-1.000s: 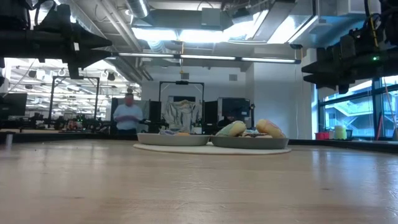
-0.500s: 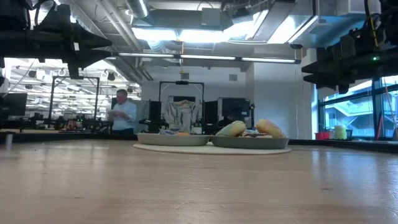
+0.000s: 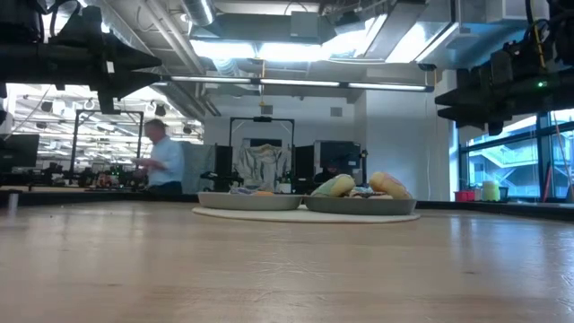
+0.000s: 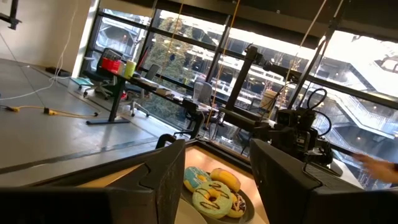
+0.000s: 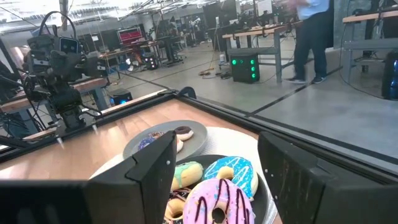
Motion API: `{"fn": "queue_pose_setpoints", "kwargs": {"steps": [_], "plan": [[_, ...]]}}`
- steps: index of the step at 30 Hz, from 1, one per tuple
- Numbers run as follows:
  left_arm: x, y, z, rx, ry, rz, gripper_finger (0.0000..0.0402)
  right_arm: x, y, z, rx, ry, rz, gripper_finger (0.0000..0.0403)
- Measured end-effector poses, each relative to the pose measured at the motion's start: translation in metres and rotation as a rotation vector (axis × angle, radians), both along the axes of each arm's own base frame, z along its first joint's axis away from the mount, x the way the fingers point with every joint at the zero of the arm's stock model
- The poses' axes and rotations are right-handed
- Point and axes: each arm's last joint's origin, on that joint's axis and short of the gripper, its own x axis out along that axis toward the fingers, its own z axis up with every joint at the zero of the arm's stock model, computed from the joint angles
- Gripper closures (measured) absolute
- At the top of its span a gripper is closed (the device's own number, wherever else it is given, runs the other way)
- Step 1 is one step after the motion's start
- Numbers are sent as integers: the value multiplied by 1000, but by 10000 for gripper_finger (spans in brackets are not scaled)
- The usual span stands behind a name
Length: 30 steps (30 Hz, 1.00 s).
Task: Pick & Place donuts
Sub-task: Return to Home Position
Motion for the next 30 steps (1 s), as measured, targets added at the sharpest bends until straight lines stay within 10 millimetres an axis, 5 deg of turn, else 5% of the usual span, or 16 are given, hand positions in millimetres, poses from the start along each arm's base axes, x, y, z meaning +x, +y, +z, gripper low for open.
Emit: {"fn": "queue_pose_setpoints", "kwargs": {"steps": [30], "plan": [[0, 0, 0, 0, 0, 0, 226, 0, 0, 0, -1, 0, 0, 176]]}}
